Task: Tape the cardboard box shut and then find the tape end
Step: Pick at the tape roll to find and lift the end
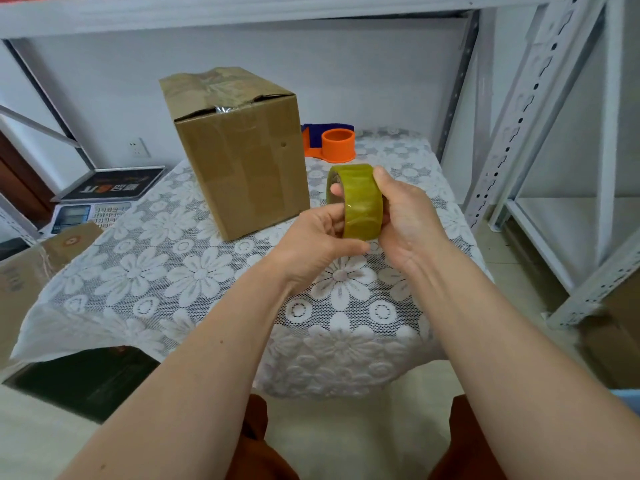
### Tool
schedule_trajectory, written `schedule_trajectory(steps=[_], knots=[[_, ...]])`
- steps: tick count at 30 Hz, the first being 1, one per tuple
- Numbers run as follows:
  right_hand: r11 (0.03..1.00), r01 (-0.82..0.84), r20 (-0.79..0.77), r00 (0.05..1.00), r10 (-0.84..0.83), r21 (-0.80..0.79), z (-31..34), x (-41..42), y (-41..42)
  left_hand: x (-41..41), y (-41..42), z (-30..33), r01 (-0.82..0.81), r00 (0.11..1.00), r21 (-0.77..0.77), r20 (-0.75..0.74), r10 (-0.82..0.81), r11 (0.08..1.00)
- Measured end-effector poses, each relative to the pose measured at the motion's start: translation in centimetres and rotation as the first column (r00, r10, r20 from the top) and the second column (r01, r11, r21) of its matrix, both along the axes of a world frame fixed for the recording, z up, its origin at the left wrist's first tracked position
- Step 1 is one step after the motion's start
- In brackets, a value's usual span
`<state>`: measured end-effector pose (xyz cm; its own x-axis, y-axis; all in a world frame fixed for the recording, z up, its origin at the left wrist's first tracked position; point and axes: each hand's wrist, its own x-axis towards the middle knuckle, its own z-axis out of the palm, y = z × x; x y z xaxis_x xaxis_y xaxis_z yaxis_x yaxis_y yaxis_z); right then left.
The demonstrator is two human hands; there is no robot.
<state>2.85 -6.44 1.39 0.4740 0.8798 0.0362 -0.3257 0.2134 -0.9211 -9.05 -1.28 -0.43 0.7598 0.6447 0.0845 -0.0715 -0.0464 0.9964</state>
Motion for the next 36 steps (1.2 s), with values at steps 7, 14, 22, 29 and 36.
schedule_trajectory(steps=[7,14,22,29,36], knots=[[0.999,-0.010,-0.088,0.996,0.013,0.034,0.3,-0.1,0.2,-0.4,0.1,1.4,-0.213,0.967,-0.183,0.102,0.235,0.960],[0.998,0.063,-0.138,0.989,-0.061,0.011,-0.2,0.2,0.5,0.1,0.0,1.4,-0.174,0.978,-0.118,0.095,0.186,0.978],[0.999,0.026,-0.080,0.997,-0.022,0.042,-0.3,-0.3,0.5,1.3,-0.6,0.1,-0.298,0.953,0.077,-0.023,0.301,0.951],[1.000,0.027,-0.050,0.998,-0.027,-0.001,-0.2,0.0,0.3,0.1,-0.3,0.2,-0.059,0.996,0.032,-0.061,0.061,0.998],[0.999,0.040,0.019,0.999,-0.039,-0.015,-0.1,-0.4,0.2,0.3,-0.2,-0.3,-0.139,0.987,0.062,-0.070,0.144,0.988]])
